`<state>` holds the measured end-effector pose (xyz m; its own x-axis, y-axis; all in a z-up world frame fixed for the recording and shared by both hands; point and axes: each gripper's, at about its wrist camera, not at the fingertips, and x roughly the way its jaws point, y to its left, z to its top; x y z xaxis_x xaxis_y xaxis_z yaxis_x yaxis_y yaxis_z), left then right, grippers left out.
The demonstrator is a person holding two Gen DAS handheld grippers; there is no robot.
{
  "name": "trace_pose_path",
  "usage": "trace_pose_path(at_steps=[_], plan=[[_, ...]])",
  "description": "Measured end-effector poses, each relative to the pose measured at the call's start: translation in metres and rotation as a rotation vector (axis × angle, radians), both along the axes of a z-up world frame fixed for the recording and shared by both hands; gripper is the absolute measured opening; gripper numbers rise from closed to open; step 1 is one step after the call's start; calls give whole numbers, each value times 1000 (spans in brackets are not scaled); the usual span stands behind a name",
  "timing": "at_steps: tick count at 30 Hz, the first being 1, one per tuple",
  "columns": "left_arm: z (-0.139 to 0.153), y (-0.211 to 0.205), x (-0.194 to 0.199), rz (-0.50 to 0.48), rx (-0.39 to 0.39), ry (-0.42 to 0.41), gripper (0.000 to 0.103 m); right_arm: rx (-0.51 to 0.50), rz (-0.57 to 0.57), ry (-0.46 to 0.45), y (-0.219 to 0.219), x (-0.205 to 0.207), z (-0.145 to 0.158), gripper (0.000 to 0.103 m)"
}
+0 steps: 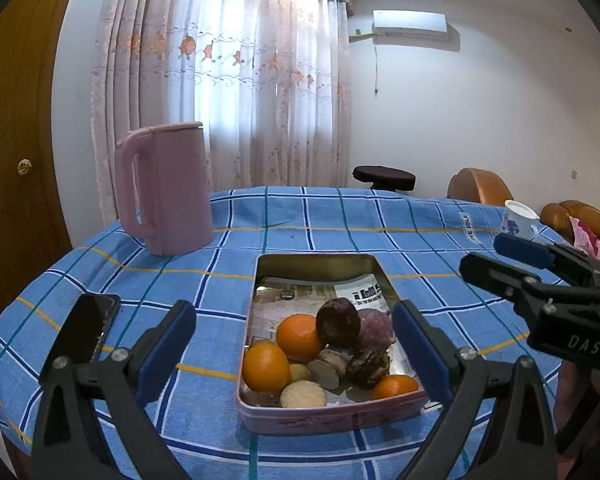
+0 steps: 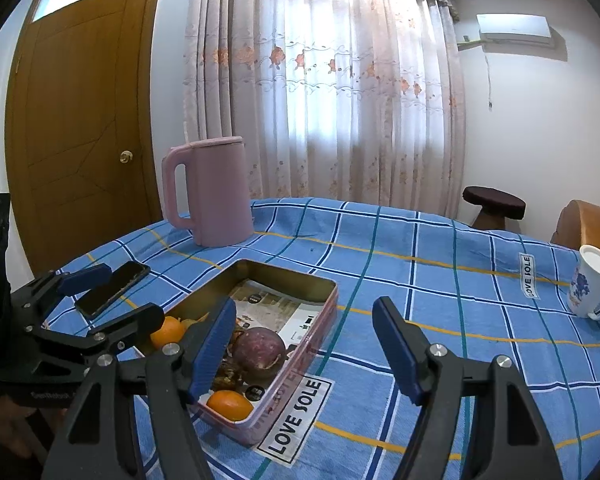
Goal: Organize fruits
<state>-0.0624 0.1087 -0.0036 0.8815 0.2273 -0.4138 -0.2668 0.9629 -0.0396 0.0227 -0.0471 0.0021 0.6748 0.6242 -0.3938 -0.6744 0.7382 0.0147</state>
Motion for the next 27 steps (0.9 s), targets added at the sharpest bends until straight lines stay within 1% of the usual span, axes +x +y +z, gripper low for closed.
trace_pose_path(at_steps=[6,9,14,21,27], plan=[[0,-7,1,-12,13,6,101,14,-8,1,-4,1,1,72],[1,-8,1,-6,23,7,103,13,-4,-5,-4,0,2,72],[2,-8,2,2,27,8,103,20,-8,-12,-7,-1,4,72],[6,-11,1,1,25,3,103,32,-26,-28,-15,-2,9,72],[6,-10,4,4,6,13,103,46,-35,-40,-21,-3,13,72]])
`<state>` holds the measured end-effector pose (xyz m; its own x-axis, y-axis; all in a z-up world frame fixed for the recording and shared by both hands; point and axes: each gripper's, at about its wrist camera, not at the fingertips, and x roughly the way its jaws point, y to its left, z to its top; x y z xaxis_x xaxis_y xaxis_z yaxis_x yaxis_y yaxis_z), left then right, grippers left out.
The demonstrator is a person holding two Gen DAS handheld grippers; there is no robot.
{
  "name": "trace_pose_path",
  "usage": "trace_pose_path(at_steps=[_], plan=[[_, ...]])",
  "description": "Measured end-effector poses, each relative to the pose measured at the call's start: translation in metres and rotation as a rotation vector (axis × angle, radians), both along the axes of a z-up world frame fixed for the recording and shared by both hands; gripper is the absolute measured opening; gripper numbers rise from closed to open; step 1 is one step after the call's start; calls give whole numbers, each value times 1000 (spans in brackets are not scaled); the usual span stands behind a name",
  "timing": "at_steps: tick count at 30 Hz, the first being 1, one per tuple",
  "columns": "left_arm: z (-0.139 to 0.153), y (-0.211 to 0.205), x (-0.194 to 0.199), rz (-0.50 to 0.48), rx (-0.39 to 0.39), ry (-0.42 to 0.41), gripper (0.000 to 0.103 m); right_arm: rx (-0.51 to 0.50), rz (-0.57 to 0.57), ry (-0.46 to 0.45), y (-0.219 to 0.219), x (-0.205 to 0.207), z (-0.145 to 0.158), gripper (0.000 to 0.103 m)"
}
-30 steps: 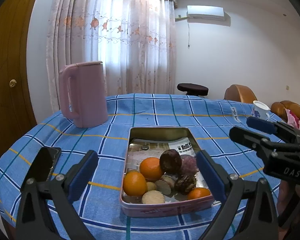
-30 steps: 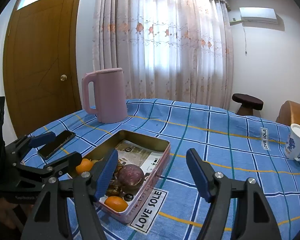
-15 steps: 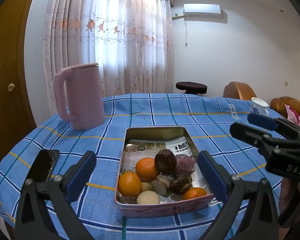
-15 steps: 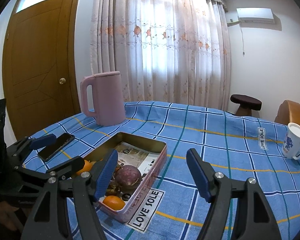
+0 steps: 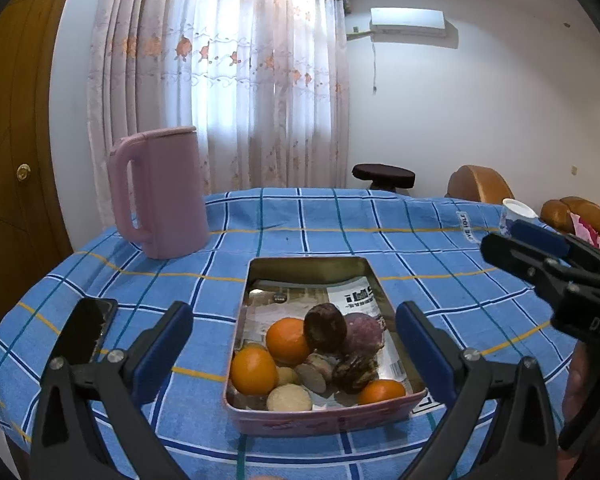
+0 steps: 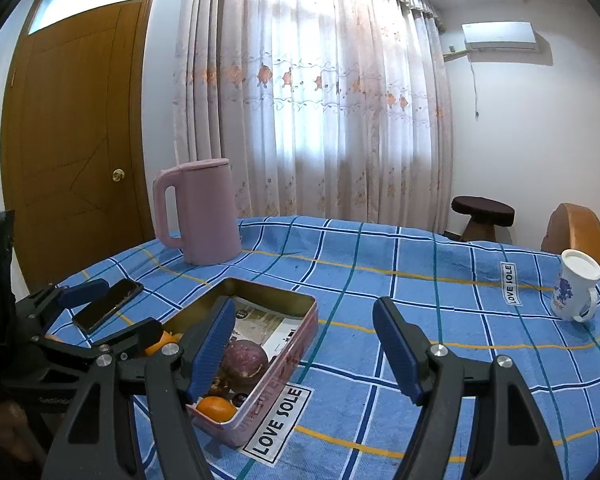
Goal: Organize fruits
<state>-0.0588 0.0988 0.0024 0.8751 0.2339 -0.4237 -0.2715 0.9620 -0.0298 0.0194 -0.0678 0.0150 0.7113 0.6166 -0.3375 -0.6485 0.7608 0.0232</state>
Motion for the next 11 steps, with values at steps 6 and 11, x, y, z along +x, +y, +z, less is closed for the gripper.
trace_pose_path(at_steps=[6,11], plan=[[-2,2,1,1,-12,8,103,-4,0,11,-2,0,-2,73],[-2,-1,1,-10,-11,7,103,-13,-15,15,-8,4,-4,73]])
